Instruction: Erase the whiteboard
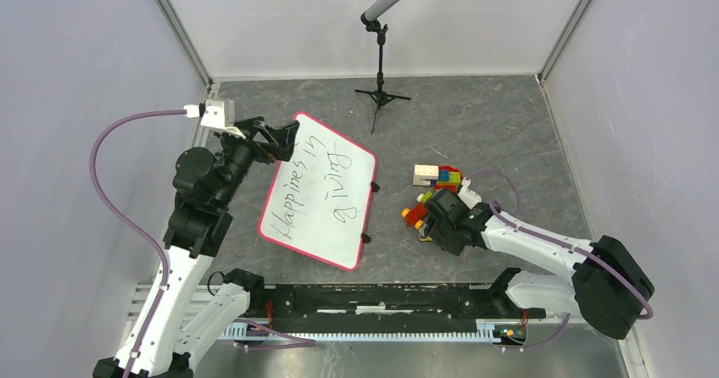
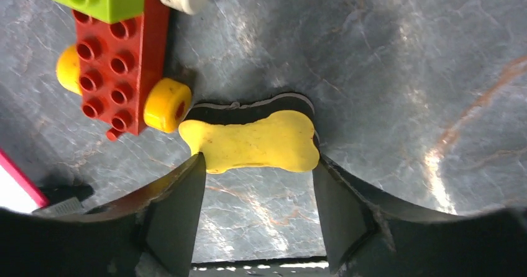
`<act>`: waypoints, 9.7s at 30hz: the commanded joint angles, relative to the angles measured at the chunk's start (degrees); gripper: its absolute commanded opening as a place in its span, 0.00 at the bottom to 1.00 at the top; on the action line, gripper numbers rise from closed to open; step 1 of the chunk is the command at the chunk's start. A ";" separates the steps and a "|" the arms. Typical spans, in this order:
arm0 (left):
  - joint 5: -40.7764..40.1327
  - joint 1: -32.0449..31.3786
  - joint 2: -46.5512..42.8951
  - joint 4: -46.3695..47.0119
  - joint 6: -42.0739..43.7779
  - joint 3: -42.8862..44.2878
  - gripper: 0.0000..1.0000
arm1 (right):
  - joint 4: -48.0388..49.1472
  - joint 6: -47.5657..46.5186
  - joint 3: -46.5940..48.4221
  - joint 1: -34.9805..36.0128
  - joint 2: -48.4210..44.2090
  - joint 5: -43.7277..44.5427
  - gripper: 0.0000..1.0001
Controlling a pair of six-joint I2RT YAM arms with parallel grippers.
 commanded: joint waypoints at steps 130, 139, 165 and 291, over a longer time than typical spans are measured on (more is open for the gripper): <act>0.20 -0.89 6.95 -11.75 -1.63 6.66 1.00 | 29.39 -69.16 -3.65 6.68 4.82 -5.64 0.41; -16.78 -0.88 6.32 -27.13 0.44 10.34 1.00 | 33.17 -71.37 -2.59 7.37 0.98 -9.12 0.17; 14.64 14.52 34.58 -15.25 -11.50 16.12 0.93 | 55.11 -56.93 27.79 7.66 20.91 -18.45 0.14; 24.92 16.42 38.09 -4.38 -3.41 8.51 0.02 | 54.56 -52.68 49.98 4.27 48.85 -18.36 0.20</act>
